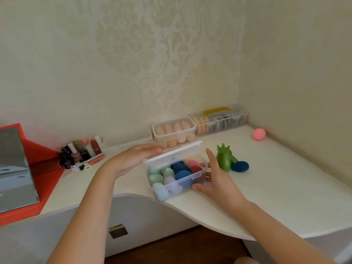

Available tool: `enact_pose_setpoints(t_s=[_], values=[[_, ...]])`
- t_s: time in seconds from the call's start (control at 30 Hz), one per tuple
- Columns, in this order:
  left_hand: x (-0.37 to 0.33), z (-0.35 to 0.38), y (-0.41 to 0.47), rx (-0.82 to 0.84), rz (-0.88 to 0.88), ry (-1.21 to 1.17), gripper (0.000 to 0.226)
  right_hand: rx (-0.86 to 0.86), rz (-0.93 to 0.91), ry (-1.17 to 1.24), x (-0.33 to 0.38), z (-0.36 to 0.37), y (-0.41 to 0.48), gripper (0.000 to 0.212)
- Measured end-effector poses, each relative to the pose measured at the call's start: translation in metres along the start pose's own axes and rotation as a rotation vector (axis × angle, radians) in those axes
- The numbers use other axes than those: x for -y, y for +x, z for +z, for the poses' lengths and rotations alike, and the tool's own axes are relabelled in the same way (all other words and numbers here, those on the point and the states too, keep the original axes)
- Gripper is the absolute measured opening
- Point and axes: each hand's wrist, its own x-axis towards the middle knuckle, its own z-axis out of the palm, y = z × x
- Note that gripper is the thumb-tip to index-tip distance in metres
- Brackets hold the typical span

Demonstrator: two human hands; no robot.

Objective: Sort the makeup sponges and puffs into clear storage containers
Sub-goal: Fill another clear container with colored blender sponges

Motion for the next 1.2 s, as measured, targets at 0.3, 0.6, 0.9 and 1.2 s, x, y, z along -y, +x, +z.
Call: enact_pose_setpoints(t_s=[0.3,0.6,0.9,1.2], values=[[0.008,0.044,0.0,0.021,-0.101,0.766,0.091,-0.001,-0.176,-0.044,-0.009,0.003,-0.004,0.092],[-0.006,0.043,0.006,0.16,-0.229,0.855,0.132,0.056,-0.224,0.066,-0.014,-0.005,0.001,0.074],[0.006,0.056,0.006,0.012,-0.138,0.94,0.124,-0.023,-0.22,0.02,-0.013,-0.008,0.007,0.054],[0.015,0.049,0.013,-0.102,-0.12,0.912,0.114,-0.075,-0.281,0.033,-0.007,-0.001,0.029,0.05]])
